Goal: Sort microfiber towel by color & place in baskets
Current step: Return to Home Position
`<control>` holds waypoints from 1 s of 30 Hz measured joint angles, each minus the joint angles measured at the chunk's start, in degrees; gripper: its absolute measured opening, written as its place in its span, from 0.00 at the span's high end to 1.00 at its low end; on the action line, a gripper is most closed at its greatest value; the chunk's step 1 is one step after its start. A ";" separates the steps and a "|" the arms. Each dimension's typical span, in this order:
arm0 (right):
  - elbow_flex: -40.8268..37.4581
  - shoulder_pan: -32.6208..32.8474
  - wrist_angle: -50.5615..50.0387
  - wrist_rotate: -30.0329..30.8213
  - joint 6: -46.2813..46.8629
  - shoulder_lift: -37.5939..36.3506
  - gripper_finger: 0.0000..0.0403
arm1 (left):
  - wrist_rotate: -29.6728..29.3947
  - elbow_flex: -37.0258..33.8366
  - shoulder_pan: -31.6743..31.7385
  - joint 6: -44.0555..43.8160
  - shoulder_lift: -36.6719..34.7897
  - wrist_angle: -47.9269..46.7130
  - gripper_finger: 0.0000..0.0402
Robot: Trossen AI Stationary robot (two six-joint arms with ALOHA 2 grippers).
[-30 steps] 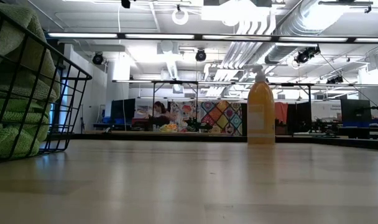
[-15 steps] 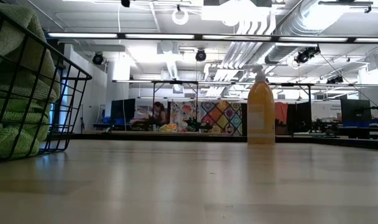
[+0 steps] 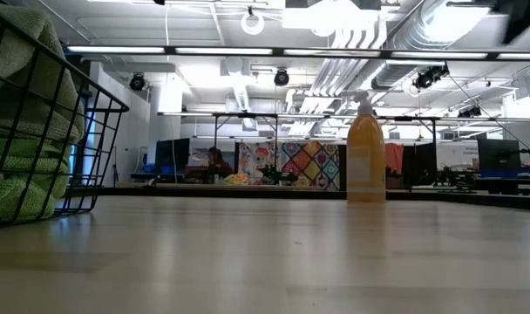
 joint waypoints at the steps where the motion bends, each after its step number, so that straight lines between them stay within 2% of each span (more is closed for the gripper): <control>1: -2.55 -3.04 5.97 0.36 -3.86 -1.06 0.60 | 0.00 0.00 0.00 -0.50 -0.33 -0.47 0.42; 4: -10.06 -12.50 25.64 -1.04 -15.85 -3.10 0.77 | 0.83 0.00 -0.20 -2.58 -0.87 -1.63 0.42; 7: -16.82 -22.04 46.12 -6.37 -25.48 -2.76 0.95 | 1.73 0.00 -0.94 -2.88 -0.75 -1.72 0.42; 8: -18.83 -25.53 53.05 -8.63 -28.11 -1.97 0.97 | 1.73 0.00 -1.27 -2.88 -0.49 -1.64 0.42; 11: -22.34 -33.59 69.14 -12.93 -33.28 1.32 0.95 | 1.75 0.00 -2.29 -2.91 0.67 -1.66 0.42; 15: -20.43 -41.94 82.87 -20.24 -40.11 6.21 0.99 | 2.26 0.00 -3.98 -2.90 3.14 -0.83 0.43; 18: -14.71 -46.01 85.50 -27.11 -44.47 9.22 0.99 | 5.17 0.00 -5.29 -2.42 5.82 1.93 0.48; 21: -8.28 -48.19 84.35 -32.35 -49.12 12.15 1.00 | 8.19 0.00 -6.34 -2.40 8.83 5.23 0.59; 27: 2.51 -49.30 78.42 -35.49 -56.04 17.44 1.00 | 12.48 -0.68 -8.06 -2.44 12.43 7.44 0.95; 30: 4.32 -49.30 78.00 -36.21 -57.34 19.08 1.00 | 13.09 -3.76 -8.61 -3.55 12.55 11.41 0.97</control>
